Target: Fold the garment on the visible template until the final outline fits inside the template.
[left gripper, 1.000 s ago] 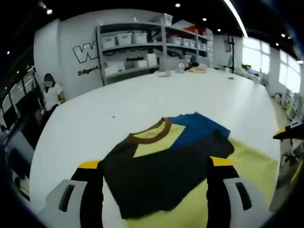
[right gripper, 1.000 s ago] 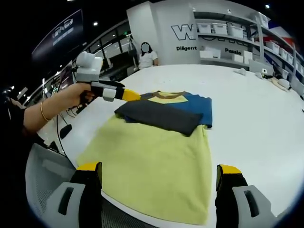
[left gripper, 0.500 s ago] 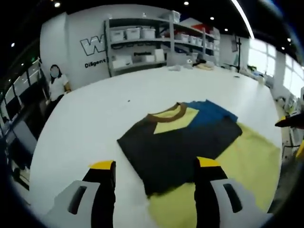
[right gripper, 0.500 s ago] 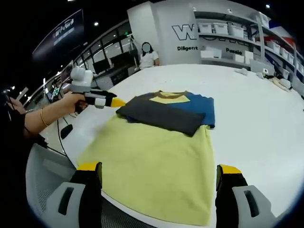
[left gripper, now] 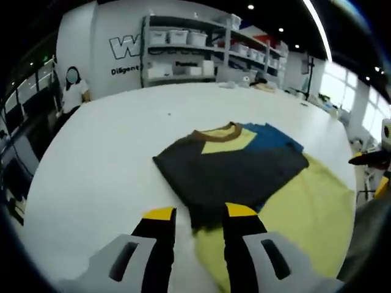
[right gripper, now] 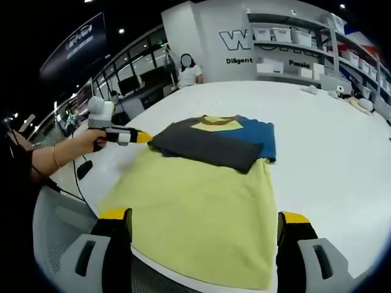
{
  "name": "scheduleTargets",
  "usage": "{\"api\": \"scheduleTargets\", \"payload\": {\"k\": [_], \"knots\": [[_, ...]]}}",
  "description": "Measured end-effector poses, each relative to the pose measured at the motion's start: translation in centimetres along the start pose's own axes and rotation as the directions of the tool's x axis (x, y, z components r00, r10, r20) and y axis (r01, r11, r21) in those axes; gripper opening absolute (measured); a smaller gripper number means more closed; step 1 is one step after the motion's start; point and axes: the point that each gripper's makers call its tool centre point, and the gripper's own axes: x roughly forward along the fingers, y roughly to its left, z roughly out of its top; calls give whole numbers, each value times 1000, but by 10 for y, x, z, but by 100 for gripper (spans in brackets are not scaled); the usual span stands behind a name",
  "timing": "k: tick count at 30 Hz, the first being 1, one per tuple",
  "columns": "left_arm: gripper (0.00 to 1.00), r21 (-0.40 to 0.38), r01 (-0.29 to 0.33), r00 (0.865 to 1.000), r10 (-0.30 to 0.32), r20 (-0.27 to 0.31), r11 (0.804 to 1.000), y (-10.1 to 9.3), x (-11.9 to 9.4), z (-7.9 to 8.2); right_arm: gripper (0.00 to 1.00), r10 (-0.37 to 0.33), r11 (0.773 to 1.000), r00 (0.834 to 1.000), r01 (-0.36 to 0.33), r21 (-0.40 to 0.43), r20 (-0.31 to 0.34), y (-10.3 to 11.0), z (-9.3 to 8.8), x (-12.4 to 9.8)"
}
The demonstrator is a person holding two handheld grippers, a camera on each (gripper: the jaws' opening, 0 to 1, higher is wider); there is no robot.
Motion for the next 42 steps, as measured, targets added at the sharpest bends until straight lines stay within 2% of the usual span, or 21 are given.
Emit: {"api": "scheduleTargets", "payload": {"k": [7,12,21,26,35,42], "knots": [[5,-38,13,1000,-14,-17,999,1,3,-11,97,-9,1000,1000,9,2,-5,-2,-1,-1],[0,-31,12,1000,-13,-24,999,0,2,-16,97,-14,1000,1000,14,1,-3,-2,-1,-1],[0,-13,-4,1000,3,-29,1000,2,-2,-21,97,-9,1000,1000,9,-4,-8,0,-1,0],[0,12,-30,998,30,-51,999,3,0,-24,97,-3,1000,1000,3,-11,-12,0,-1,0],[0,122,-97,987,111,-119,988,11,1,-25,97,2,1000,1000,-2,-7,-14,0,-1,-1],[0,134,-99,985,117,-130,986,20,0,-28,97,3,1000,1000,-3,-5,-16,0,-3,0]]}}
